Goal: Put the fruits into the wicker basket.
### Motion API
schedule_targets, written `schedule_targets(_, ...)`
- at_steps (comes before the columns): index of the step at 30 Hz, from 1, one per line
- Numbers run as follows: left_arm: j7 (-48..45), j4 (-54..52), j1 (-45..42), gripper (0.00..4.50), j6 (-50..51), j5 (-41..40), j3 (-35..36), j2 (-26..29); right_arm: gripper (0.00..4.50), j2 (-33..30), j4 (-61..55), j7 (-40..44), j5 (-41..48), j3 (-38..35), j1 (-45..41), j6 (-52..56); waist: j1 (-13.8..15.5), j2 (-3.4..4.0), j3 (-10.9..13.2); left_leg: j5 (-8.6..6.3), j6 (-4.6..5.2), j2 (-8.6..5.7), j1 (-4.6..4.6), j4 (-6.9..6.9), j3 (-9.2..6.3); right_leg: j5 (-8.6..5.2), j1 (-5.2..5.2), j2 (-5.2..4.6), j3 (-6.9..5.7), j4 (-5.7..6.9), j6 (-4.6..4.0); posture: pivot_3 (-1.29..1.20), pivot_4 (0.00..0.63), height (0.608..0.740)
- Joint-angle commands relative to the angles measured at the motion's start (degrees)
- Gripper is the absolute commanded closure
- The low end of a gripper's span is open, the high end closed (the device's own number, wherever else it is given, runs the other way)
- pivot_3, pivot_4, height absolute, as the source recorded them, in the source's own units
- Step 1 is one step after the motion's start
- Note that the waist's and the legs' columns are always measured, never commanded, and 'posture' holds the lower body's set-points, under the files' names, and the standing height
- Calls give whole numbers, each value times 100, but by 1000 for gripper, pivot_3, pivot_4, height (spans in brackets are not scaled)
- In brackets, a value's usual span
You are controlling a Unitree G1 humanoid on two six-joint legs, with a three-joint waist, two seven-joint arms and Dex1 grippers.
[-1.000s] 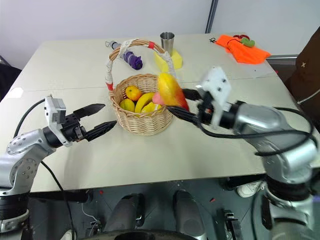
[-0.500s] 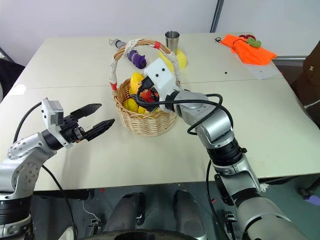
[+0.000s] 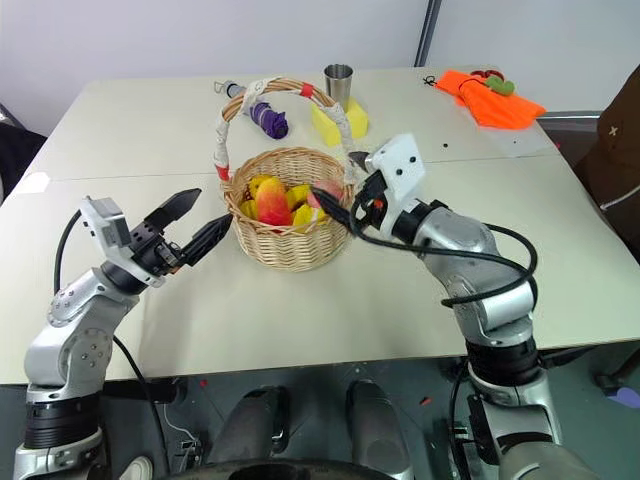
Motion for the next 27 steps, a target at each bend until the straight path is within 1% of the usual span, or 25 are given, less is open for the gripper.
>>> schedule_targets(1, -54, -66, 50, 0, -267, -20, 43, -20, 129, 258, 438, -260, -198, -102, -433, -352, -1, 0, 0, 0, 0, 0, 0, 0, 0, 0, -1, 0, 0, 0, 2, 0, 150, 740)
schedule_targets(2, -91, -87, 108, 0, -312, -15, 31, -19, 129, 318, 576, -299, -250, -83, -505, -408, 2, 0, 0, 0, 0, 0, -1, -2, 0, -1, -1, -1, 0, -1, 3, 0, 150, 740)
schedule_targets(5, -196, -205, 272, 0, -315, -156, 36, 16, 917, 501, 774, -402, -201, -184, -595, -419, 8, 0, 0, 0, 0, 0, -2, -5, 0, -1, -1, -2, -1, -2, 7, 0, 150, 740)
schedule_targets(8, -251, -307, 350, 0, -221, -331, 53, 49, 2349, 540, 776, -397, -159, -232, -584, -403, 30, 0, 0, 0, 0, 0, -5, -5, 0, -3, -1, -5, -1, -4, 5, 0, 150, 740)
schedule_targets(11, -348, -486, 448, 0, -39, -546, 2, 144, 4086, 521, 602, -377, -20, -350, -482, -266, 23, 0, 0, 0, 0, -1, -4, -1, 1, -3, -1, -8, -1, -4, 4, 0, 150, 740)
schedule_targets(12, -366, -525, 454, 0, 2, -578, -30, 177, 4441, 503, 524, -371, 21, -402, -440, -231, 26, 0, 0, 0, 0, -1, -4, -1, 1, -3, 0, -8, -1, -4, 4, 0, 150, 740)
schedule_targets(15, -427, -603, 436, 0, 96, -617, -117, 266, 4441, 389, 316, -479, 77, -696, -337, -176, 18, 3, 2, 0, 0, 0, -4, -2, 1, -3, 0, -5, -1, -4, 4, 0, 150, 740)
schedule_targets(19, -525, -691, 365, 0, 212, -673, -256, 377, 4441, 16, 330, -795, 49, -1498, -254, -201, 45, 5, 3, 0, 0, -2, -6, -1, 1, -4, -1, -7, -1, -5, 4, 0, 150, 740)
schedule_targets(23, -611, -756, 206, 0, 288, -647, -493, 428, 4441, -617, 968, -1201, -310, -2176, -201, -302, 49, 4, 3, 0, 0, -10, -8, 1, 1, -4, 1, -13, 0, -9, 3, 0, 150, 740)
schedule_targets(26, -636, -768, 93, 0, 296, -585, -683, 422, 4441, -853, 1546, -1492, -490, -2481, -248, -491, 19, 4, 3, 0, 0, -12, -8, 0, 2, -5, 2, -12, 1, -11, 3, 0, 150, 740)
schedule_targets(27, -640, -768, 42, 0, 301, -554, -771, 396, 4441, -945, 1907, -1593, -569, -2606, -312, -641, -8, 5, 3, 0, 0, -11, -6, -2, 3, -5, 1, -10, 2, -11, 3, 0, 150, 740)
